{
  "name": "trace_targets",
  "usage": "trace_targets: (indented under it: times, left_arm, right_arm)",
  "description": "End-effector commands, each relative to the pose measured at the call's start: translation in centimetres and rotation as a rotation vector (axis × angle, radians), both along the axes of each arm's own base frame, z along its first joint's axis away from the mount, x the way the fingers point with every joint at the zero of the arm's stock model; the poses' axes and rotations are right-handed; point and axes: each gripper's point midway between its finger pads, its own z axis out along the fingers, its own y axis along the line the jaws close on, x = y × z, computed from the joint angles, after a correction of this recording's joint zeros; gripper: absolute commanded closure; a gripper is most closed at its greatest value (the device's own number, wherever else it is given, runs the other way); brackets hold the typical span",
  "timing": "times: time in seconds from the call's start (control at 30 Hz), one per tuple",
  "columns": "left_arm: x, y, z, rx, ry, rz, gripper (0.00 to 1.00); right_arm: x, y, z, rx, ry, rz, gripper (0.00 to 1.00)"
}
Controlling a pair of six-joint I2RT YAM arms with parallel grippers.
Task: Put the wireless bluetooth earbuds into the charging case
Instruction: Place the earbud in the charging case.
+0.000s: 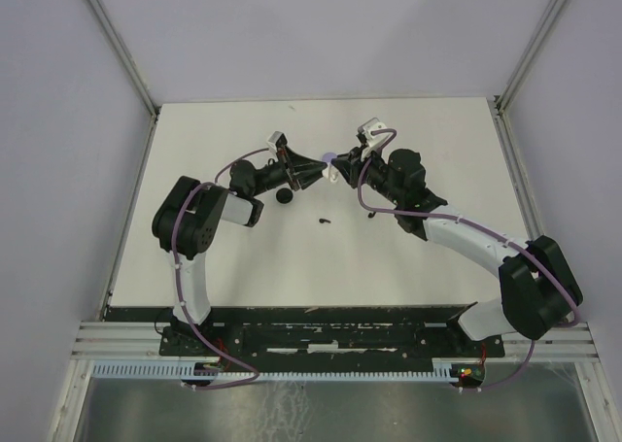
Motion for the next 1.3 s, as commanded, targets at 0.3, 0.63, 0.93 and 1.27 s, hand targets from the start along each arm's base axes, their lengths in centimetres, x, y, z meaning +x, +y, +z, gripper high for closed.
trace_targets:
  times: [0.3,0.63,0.93,1.27]
  left_arm:
    - [-0.3,-0.4,2.6,-0.041,-0.071,-0.021,0.97]
    - [-0.4,-0.3,3.2,-0.048,-0.080,-0.021,0.97]
    - [0.0,-0.4,3.1,-0.042,-0.076,-0.012,0.97]
    - [0.0,-0.4,2.6,-0.034,-0.071,-0.008,0.97]
  right_arm:
    - [-0.6,0.5,2.4,0.033,-0.072,0.033,0.98]
    - [-0.7,0.1,1.8,0.015,-0.069,0.025,0.97]
    - [-1.0,0.2,2.3,0.040,-0.052,0.030,0.67]
    - [-0.8,-0.7,4.4,0.093,-0.080,-0.030,0.52]
